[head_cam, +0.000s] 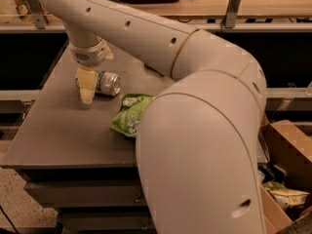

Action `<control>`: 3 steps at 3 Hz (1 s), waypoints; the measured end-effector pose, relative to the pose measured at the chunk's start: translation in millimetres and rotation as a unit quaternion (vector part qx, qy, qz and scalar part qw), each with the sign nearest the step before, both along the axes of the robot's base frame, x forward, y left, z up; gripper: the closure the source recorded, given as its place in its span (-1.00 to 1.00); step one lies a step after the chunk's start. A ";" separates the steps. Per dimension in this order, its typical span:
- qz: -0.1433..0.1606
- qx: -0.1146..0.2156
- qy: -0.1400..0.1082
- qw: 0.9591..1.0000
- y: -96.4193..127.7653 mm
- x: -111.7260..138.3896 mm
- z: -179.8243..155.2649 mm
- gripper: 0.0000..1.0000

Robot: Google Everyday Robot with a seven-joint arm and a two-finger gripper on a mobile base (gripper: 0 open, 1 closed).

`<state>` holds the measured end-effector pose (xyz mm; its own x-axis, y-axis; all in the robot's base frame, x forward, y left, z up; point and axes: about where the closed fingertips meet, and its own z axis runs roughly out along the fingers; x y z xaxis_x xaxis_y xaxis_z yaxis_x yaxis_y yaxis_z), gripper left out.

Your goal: Place 7up can upright

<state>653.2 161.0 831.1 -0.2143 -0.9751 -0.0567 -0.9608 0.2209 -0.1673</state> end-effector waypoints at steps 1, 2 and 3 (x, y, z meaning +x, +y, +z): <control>-0.001 0.008 0.007 1.000 -0.2 -0.6 -6.2 -0.67; 0.010 0.016 0.013 1.000 3.4 -4.0 -6.4 -0.21; 0.025 0.028 0.019 0.999 8.3 -6.9 -6.0 0.26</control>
Offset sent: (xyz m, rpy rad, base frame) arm -0.0120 0.0035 -0.0013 0.0417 0.0463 0.0461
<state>646.3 169.3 825.1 -0.1675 -0.9804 -0.1038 -0.9764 0.1795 -0.1200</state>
